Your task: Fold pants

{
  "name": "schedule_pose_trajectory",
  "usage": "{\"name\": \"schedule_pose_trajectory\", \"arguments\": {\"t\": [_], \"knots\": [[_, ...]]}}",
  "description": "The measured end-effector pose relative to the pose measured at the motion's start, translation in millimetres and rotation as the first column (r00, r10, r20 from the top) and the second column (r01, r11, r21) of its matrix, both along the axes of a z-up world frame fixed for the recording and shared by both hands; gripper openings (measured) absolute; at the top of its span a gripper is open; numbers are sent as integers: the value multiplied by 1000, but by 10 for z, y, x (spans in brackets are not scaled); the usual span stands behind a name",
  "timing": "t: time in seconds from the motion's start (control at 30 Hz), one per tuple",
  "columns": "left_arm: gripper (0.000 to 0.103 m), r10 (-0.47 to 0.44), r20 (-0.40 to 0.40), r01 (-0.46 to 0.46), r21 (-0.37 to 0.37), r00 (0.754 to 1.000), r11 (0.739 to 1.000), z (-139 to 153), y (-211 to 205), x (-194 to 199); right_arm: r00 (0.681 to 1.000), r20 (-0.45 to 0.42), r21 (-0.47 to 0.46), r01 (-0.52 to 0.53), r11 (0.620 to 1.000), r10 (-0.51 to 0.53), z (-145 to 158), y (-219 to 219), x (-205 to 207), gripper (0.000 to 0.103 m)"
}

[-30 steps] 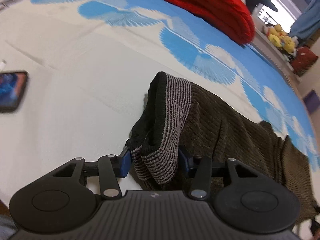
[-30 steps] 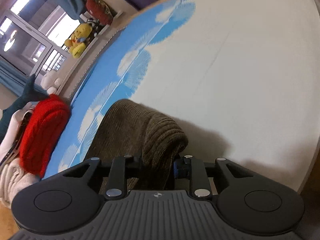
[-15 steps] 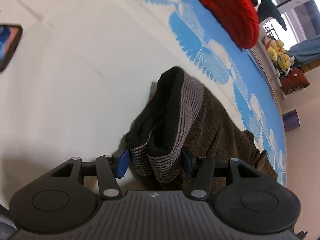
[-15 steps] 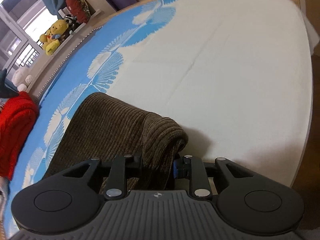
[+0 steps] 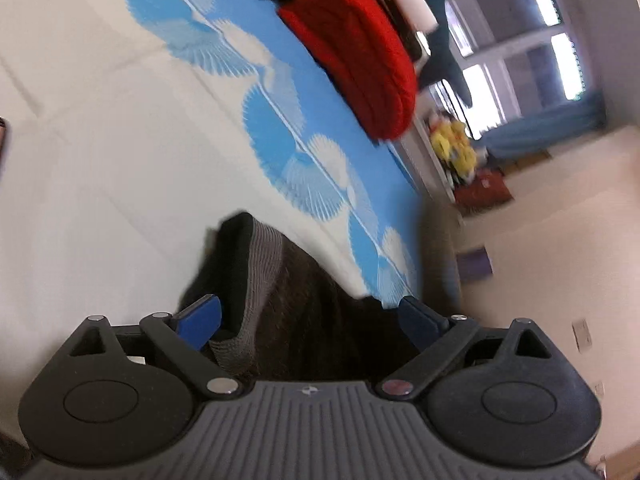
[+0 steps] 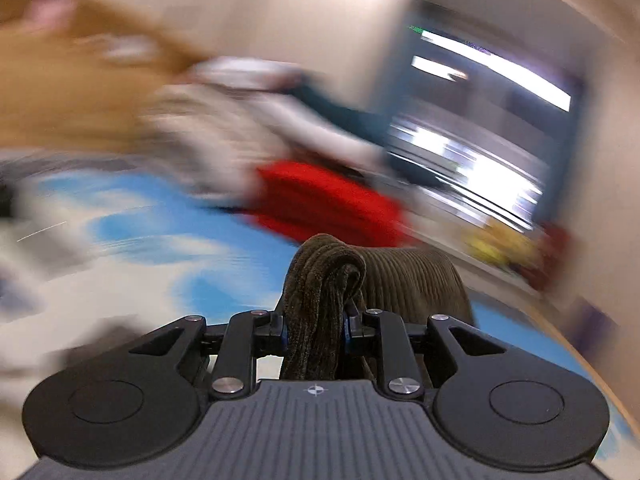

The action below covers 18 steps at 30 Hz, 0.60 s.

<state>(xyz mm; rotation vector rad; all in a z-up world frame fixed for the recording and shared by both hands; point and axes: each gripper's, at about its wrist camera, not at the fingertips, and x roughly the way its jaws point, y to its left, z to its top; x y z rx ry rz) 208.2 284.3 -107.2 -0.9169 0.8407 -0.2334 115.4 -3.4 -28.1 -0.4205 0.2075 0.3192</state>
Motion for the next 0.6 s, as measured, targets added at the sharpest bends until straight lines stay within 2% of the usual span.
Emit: {"name": "schedule_pose_trajectory", "arguments": {"t": [0.07, 0.13, 0.17, 0.2, 0.23, 0.27, 0.33, 0.4, 0.47, 0.53, 0.57, 0.6], "knots": [[97, -38, -29, 39, 26, 999, 999, -100, -98, 113, 978, -103, -52, -187, 981, 181, -411, 477, -201, 24], [97, -61, -72, 66, 63, 996, 996, -205, -199, 201, 935, -236, -82, -290, 954, 264, -789, 728, -295, 26], [97, -67, -84, 74, 85, 994, 994, -227, -237, 222, 930, -242, -90, -307, 948, 278, -955, 788, -369, 33], [96, -73, -99, 84, 110, 992, 990, -242, -278, 239, 943, -193, -119, -296, 948, 271, -1045, 819, -463, 40], [93, -71, -98, 83, 131, 993, 988, -244, -313, 237, 942, -187, -121, -304, 945, 279, -1059, 820, -499, 43], [88, -72, -87, 85, 151, 994, 985, -223, -344, 237, 932, -215, -76, -313, 947, 291, -1024, 783, -487, 45], [54, -56, -80, 72, 215, 995, 974, -186, -384, 232, 916, -266, 14, -309, 951, 302, -918, 707, -412, 49], [32, -27, -94, 51, 256, 995, 965, -194, -363, 200, 896, -301, 82, -316, 945, 326, -816, 594, -337, 51], [30, -17, -95, 38, 218, 995, 975, -215, -290, 138, 881, -350, 139, -286, 948, 317, -712, 435, -289, 54], [32, -18, -85, 38, 238, 996, 971, -177, -268, 93, 866, -385, 204, -258, 944, 320, -608, 205, -272, 58], [35, -14, -92, 37, 247, 996, 968, -161, -240, 68, 870, -385, 224, -236, 945, 309, -562, 74, -276, 58], [42, -6, -96, 29, 238, 995, 971, -168, -226, 41, 886, -370, 234, -201, 951, 279, -516, -55, -272, 59]]}}
